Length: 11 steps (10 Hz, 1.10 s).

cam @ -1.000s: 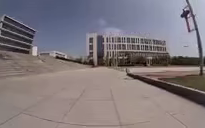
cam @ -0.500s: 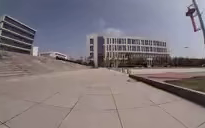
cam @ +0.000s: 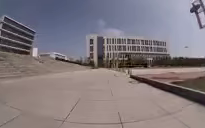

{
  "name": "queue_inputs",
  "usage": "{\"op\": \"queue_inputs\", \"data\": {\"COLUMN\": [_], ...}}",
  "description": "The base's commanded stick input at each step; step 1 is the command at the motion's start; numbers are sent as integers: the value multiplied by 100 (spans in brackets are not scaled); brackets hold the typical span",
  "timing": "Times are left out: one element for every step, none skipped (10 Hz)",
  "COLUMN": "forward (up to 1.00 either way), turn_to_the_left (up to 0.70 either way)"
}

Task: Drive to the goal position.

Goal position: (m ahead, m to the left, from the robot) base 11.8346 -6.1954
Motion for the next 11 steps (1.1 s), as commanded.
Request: {"op": "queue_inputs", "data": {"forward": [68, 67, 68, 67, 68, 67, 67, 66, 67, 67, 67], "turn_to_the_left": [0, 0, 0, 0, 0, 0, 0, 0, 0, 0, 0]}}
